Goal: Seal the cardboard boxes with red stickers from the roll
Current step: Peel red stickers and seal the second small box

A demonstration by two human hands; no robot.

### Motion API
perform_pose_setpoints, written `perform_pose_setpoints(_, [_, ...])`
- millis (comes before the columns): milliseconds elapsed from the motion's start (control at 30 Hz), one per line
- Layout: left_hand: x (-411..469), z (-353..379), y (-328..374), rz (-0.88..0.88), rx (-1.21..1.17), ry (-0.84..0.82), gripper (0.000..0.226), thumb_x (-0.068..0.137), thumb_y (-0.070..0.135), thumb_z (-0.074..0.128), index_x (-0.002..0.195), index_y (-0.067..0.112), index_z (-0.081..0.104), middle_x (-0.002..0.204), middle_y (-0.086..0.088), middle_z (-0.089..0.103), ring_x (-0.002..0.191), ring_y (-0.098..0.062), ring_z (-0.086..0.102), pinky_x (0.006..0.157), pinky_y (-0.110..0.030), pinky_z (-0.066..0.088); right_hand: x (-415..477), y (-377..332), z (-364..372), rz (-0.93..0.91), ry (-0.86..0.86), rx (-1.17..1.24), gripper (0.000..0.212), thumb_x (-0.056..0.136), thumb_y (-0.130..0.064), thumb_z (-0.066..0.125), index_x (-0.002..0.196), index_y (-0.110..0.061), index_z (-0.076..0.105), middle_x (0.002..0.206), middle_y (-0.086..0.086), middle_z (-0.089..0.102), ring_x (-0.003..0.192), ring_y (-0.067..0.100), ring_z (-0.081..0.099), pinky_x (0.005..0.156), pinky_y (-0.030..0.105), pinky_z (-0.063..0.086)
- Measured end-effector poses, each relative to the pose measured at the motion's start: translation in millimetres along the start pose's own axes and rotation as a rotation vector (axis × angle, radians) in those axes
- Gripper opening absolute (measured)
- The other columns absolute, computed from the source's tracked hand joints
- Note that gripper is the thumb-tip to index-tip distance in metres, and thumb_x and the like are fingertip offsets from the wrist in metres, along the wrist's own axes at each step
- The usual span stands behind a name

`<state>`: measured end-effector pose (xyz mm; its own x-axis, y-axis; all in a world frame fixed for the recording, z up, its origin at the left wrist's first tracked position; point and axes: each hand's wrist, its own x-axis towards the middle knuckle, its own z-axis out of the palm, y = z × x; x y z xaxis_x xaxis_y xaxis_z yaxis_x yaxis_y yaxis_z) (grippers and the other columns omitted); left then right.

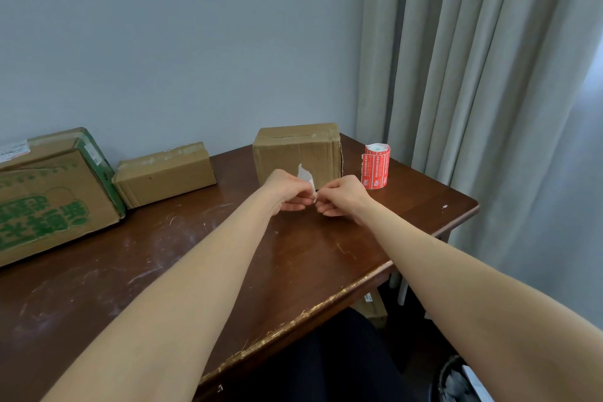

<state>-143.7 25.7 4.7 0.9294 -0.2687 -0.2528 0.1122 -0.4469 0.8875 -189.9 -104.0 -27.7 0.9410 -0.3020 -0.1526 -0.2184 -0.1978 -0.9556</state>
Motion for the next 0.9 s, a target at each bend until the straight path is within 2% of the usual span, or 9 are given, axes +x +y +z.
perform_pose_setpoints(200, [-1.1,-5.5,-0.6,-0.053,-0.017,0.029,0.008,0.085,0.004,0.061,0.089,0.0,0.067,0.076,-0.009,0.07,0.067,-0.014,0.068,0.07,-0.028,0.059,-1.8,-3.8,-1.1,0.034,0.049,0.052,0.013,0.084,-0.008,0.062,0.073,-0.005,0.067,0.068,0.009,0.067,0.06,0.013,0.066,0.056,0.022,0.056])
perform_pose_setpoints(333, [-1.1,-16.0,-5.6,-0.093,0.046,0.042,0.014,0.084,0.004,0.057,0.095,-0.002,0.064,0.076,-0.012,0.07,0.064,-0.016,0.067,0.066,-0.028,0.058,-5.7,-8.1,-3.0,0.046,0.07,0.068,0.012,0.082,-0.006,0.061,0.071,-0.005,0.067,0.066,0.008,0.066,0.058,0.012,0.065,0.055,0.02,0.056])
perform_pose_setpoints(567, [-3.4,-38.0,-15.3,-0.076,0.491,0.108,0.016,0.082,0.004,0.052,0.088,-0.002,0.064,0.076,-0.013,0.071,0.059,-0.018,0.067,0.061,-0.028,0.059,-13.4,-21.4,-11.5,0.089,0.073,0.109,0.011,0.081,-0.006,0.058,0.072,-0.007,0.064,0.063,0.006,0.06,0.053,0.01,0.054,0.051,0.017,0.05])
perform_pose_setpoints(700, [-7.6,-45.2,-18.2,-0.092,0.759,0.072,0.014,0.077,0.001,0.054,0.087,-0.002,0.063,0.068,-0.012,0.068,0.061,-0.022,0.066,0.069,-0.031,0.06,-18.7,-28.6,-15.2,0.099,0.084,0.131,0.011,0.083,-0.009,0.057,0.075,-0.008,0.065,0.062,0.003,0.058,0.051,0.008,0.05,0.049,0.017,0.042])
perform_pose_setpoints(833, [-7.5,-48.4,-19.6,-0.077,0.911,0.067,0.009,0.087,0.007,0.051,0.09,0.001,0.058,0.068,-0.011,0.067,0.062,-0.021,0.065,0.07,-0.031,0.06,-22.2,-36.0,-16.7,0.094,0.111,0.216,0.011,0.081,-0.009,0.056,0.071,-0.009,0.061,0.06,0.0,0.056,0.048,0.006,0.045,0.046,0.016,0.037])
perform_pose_setpoints(900, [-4.1,-49.4,-19.0,-0.098,0.95,0.052,0.006,0.087,0.007,0.056,0.086,0.002,0.059,0.067,-0.01,0.067,0.057,-0.018,0.065,0.07,-0.029,0.059,-22.3,-38.8,-16.9,0.091,0.108,0.235,0.011,0.081,-0.009,0.056,0.071,-0.01,0.061,0.06,0.0,0.054,0.048,0.006,0.044,0.046,0.016,0.036])
